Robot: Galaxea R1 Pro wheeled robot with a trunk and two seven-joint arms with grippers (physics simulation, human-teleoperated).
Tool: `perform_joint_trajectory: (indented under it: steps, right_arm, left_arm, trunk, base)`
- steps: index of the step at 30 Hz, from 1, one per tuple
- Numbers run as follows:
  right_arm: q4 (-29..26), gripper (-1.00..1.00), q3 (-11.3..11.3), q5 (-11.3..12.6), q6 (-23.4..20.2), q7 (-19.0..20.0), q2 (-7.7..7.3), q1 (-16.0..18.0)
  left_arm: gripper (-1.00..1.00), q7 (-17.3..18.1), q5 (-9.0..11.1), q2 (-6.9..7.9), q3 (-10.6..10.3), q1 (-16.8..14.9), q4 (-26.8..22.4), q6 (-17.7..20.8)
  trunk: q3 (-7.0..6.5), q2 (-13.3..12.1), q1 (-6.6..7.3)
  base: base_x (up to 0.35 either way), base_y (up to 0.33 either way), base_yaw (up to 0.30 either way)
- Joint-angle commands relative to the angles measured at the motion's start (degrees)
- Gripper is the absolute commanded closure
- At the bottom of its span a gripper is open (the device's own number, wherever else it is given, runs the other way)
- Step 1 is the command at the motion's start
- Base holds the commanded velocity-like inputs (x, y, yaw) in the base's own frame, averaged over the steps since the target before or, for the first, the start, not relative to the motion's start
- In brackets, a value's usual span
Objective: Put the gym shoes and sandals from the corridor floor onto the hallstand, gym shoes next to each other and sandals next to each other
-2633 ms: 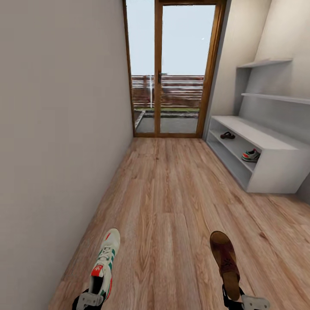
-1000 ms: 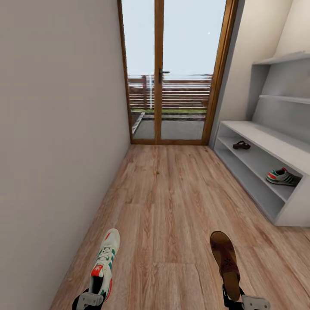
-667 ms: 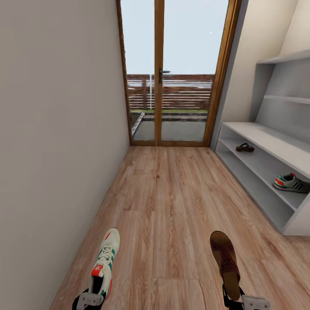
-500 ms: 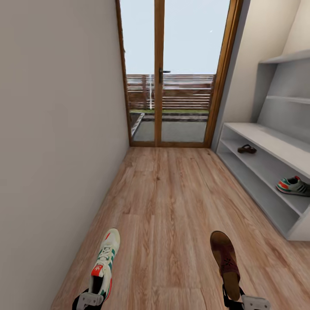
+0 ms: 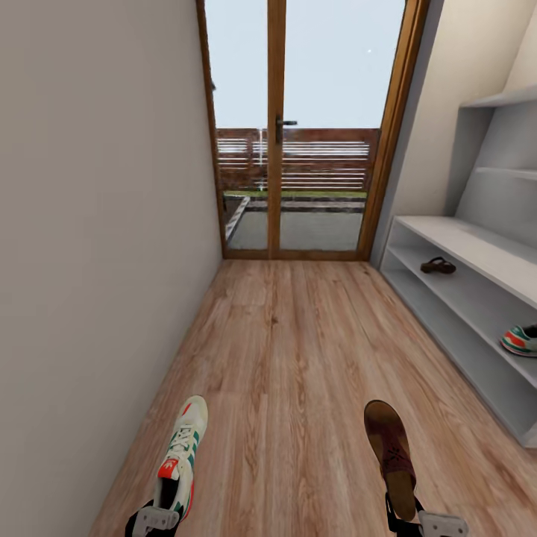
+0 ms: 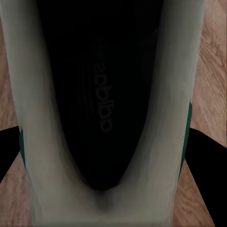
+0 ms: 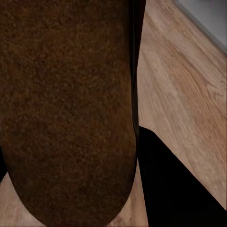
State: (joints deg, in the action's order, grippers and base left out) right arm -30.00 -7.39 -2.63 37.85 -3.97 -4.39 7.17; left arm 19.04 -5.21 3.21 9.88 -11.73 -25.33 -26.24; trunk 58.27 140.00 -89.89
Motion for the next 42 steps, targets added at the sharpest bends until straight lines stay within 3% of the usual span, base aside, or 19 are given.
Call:
perform_joint_trajectory:
  steps: [1, 42]
  right_arm:
    - [0.0, 1.00, 0.0, -0.1, 0.1, -0.2, 0.00, 0.0]
    - [-0.1, 1.00, 0.0, 0.0, 0.2, -0.4, 0.03, 0.0]
  left_arm:
    - [1.00, 0.4, -0.5, -0.05, 0.5, 0.0, 0.0, -0.2]
    - [1.00, 0.3, -0.5, 0.04, 0.5, 0.0, -0.1, -0.2]
  trunk:
    - [0.05, 0.0, -0.02]
    - [0.05, 0.0, -0.02]
  base:
    - [0.340, 0.000, 0.000]
    - [0.340, 0.000, 0.000]
